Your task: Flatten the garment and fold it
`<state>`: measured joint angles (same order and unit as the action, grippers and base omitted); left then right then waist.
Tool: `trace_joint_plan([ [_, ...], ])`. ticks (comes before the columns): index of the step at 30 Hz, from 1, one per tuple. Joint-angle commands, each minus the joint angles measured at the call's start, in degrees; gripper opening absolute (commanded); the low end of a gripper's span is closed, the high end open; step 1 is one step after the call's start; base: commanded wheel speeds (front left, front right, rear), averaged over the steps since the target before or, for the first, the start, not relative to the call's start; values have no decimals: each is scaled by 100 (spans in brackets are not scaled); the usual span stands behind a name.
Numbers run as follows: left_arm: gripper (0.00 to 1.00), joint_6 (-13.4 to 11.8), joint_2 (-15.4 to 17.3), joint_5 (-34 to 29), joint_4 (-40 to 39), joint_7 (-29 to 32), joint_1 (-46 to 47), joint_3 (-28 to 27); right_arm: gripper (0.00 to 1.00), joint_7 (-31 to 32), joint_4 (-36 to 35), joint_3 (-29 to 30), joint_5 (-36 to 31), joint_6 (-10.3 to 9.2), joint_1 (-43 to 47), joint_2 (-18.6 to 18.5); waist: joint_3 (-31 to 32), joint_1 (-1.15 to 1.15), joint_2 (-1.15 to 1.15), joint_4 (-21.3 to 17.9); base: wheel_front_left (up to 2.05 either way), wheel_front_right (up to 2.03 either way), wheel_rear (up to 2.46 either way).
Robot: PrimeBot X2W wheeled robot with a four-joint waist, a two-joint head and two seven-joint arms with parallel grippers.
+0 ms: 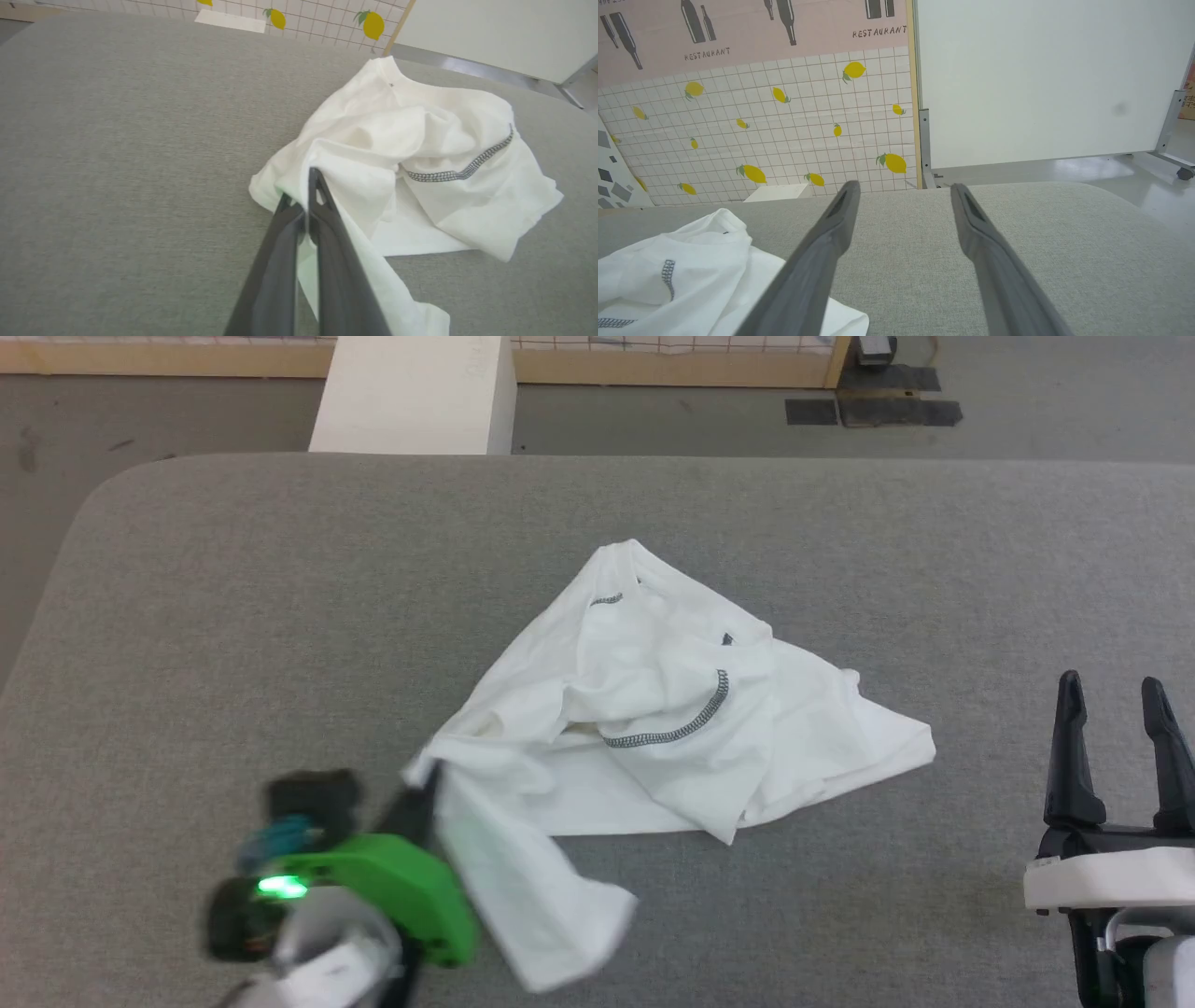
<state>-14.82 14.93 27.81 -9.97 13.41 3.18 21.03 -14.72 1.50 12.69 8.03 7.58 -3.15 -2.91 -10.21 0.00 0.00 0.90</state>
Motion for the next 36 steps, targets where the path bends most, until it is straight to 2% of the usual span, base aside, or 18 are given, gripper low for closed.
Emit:
trace_joint_plan([
  [1,0,-128,230,60,-270,86,-204,-213,100,-28,-4,5,-6,-9,36,3,24,0,0,44,0,0,0],
  [6,0,-582,792,15,-875,234,-623,-1020,100,-28,-29,23,0,-9,38,3,-10,0,0,99,0,0,0],
  [10,0,-876,1007,-122,-563,117,-770,-1475,100,-28,-40,14,-2,-9,13,3,-66,0,0,105,0,0,0],
  [12,0,-841,1066,-128,-205,39,-780,-1530,100,-28,-43,5,-10,-9,5,3,-94,0,0,105,0,0,0],
  [15,0,-715,923,41,287,-161,-669,-1546,100,-28,-30,4,-29,-9,-4,3,-115,0,0,105,0,0,0],
  [16,35,-668,836,102,468,-283,-601,-1549,100,-28,-27,4,-36,-9,-8,3,-122,0,0,102,0,0,0],
  [17,90,-634,779,123,612,-390,-544,-1543,100,-28,-25,3,-43,-9,-11,3,-126,0,0,99,0,0,0],
  [18,100,-578,707,155,785,-487,-479,-1511,100,-28,-25,-3,-52,-9,-14,3,-128,0,0,93,0,0,0],
  [24,100,-332,355,312,1288,-1082,-132,-1459,100,-28,17,-11,-95,-9,-29,3,-90,0,0,70,0,0,0],
  [27,100,-276,323,276,1257,-1356,-61,-1471,100,-28,42,-7,-111,-9,-8,3,-19,0,0,65,0,0,0],
  [32,100,-262,312,92,622,-1948,-34,-1518,100,-28,53,20,-113,-9,58,3,95,0,0,105,0,0,0],
  [35,100,-166,147,70,122,-2434,-79,-1489,100,-28,51,1,-101,-9,71,3,132,0,0,116,0,0,0],
  [36,100,-54,115,27,-17,-2549,-137,-1389,100,-28,51,-9,-95,-9,75,3,146,0,0,119,0,0,0],
])
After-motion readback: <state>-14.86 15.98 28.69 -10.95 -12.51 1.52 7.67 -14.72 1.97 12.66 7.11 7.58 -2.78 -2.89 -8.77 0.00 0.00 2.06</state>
